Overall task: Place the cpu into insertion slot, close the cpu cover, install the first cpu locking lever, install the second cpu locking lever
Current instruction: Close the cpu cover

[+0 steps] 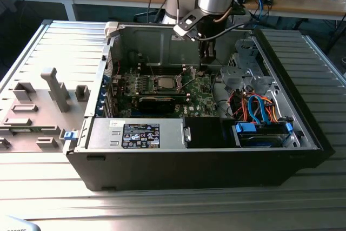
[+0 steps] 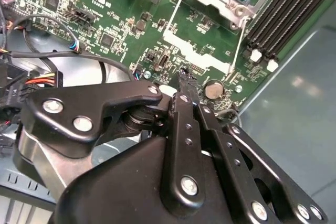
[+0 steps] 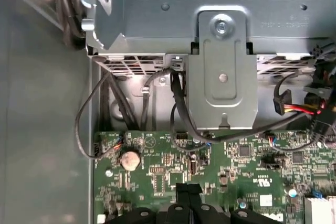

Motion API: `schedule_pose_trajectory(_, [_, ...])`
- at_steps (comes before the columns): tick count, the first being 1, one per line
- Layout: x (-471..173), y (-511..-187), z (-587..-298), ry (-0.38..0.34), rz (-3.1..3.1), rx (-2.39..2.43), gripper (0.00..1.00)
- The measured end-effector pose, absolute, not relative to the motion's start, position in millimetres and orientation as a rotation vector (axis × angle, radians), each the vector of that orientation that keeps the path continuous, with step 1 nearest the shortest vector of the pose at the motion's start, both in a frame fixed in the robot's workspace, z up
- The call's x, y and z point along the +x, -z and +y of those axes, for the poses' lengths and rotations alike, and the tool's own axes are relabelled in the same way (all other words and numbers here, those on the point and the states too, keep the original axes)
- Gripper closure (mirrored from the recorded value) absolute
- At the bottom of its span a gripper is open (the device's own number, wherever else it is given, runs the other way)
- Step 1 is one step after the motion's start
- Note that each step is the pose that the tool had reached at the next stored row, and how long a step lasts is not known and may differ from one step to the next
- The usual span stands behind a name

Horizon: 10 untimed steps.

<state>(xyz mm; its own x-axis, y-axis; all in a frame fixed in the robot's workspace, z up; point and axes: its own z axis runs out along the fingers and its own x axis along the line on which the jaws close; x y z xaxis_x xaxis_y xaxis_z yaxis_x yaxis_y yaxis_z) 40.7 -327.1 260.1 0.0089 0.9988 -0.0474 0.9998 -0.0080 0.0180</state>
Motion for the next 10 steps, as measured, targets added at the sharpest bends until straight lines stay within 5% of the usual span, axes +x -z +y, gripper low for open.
schedule_pose_trajectory(10, [41,-237,-327,0.033,2.179,2.198,0.89])
